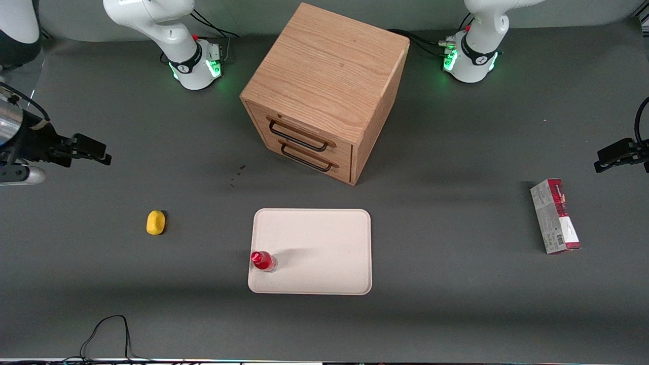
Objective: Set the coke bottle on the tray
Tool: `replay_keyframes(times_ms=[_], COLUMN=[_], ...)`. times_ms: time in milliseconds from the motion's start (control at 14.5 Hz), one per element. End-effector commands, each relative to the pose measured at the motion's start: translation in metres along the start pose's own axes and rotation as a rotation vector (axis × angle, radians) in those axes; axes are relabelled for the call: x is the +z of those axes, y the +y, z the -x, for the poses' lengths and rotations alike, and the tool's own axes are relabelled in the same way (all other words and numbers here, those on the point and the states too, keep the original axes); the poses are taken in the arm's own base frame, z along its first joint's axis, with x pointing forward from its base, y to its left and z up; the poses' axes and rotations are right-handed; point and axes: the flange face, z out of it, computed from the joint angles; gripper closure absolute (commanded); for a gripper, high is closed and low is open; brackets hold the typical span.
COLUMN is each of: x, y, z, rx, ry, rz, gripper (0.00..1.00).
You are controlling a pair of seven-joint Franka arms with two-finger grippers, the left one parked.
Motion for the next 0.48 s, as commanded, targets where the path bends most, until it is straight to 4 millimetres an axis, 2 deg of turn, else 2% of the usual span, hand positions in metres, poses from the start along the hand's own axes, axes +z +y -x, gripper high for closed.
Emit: replay_keyframes(times_ms=[0,138,412], x=[-0.008,-0.009,-0.013], y=[0.013,0.021,0.021], z=[0.011,0.013,0.016], rx=[-0.04,-0.025,-0.01], ry=[0.006,0.001,-0.012], rz=[0.041,0.044,0.045], gripper=[0.0,0.0,0.0])
